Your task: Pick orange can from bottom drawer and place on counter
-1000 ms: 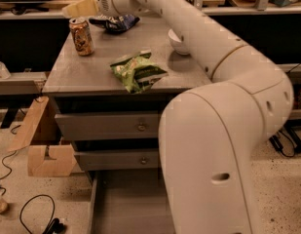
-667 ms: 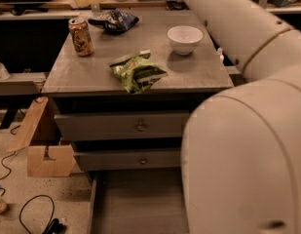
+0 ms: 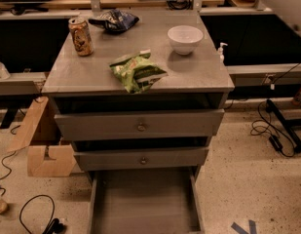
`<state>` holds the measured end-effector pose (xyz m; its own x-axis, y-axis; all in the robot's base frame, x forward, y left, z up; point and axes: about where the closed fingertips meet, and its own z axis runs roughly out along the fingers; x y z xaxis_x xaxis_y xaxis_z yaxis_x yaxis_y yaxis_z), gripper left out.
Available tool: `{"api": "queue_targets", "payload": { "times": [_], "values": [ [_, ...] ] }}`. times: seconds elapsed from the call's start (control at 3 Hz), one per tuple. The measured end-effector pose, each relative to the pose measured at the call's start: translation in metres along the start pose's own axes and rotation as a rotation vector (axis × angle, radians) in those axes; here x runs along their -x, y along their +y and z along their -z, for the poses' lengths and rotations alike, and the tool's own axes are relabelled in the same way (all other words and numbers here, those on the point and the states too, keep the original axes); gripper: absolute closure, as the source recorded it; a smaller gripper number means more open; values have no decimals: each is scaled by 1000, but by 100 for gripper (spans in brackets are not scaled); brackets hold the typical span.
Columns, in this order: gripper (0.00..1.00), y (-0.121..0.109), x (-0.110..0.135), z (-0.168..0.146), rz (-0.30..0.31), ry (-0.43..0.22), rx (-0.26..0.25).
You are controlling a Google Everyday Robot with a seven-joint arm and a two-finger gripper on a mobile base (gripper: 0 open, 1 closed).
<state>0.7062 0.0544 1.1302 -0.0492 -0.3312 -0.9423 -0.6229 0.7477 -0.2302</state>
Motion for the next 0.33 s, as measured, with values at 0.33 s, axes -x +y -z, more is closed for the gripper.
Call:
{"api": "queue_targets", "payload": {
  "times": [0.33],
  "values": [
    [0,-2,-3,59,8,-22,-102]
  ]
}}
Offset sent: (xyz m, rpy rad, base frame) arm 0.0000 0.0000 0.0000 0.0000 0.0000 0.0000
